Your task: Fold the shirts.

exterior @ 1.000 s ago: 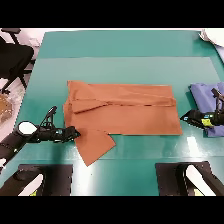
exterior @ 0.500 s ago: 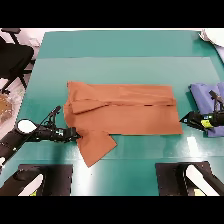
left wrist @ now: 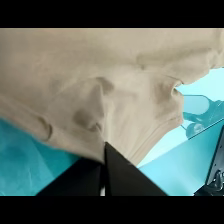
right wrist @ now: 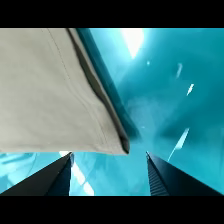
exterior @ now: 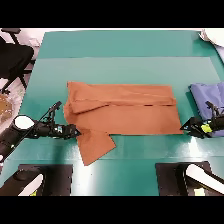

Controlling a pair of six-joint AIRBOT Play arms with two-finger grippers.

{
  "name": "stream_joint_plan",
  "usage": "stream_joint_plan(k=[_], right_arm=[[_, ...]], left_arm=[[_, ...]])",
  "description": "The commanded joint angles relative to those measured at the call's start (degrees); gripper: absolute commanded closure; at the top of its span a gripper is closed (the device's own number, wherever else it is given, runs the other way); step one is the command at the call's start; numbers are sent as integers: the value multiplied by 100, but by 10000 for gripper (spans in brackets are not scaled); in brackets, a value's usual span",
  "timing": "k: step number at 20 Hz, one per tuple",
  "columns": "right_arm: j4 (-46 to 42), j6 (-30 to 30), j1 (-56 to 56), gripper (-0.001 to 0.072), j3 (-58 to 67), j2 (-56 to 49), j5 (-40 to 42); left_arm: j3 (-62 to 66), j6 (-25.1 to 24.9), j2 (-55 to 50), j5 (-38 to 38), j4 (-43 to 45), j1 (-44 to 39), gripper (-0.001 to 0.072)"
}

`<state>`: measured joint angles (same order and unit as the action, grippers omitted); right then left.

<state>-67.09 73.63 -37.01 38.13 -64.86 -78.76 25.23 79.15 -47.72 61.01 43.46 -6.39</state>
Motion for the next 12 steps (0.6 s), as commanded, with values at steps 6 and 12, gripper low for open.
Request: stream_joint_plan(k=[6,12], right_arm=[[7,-7,63,283,-13,-256,142],[570,-109,63,283,-15,-256,450]], left_arm=[[24,-15,4,-35,7,-4,684],[24,-15,4,-35,4,-4,684]])
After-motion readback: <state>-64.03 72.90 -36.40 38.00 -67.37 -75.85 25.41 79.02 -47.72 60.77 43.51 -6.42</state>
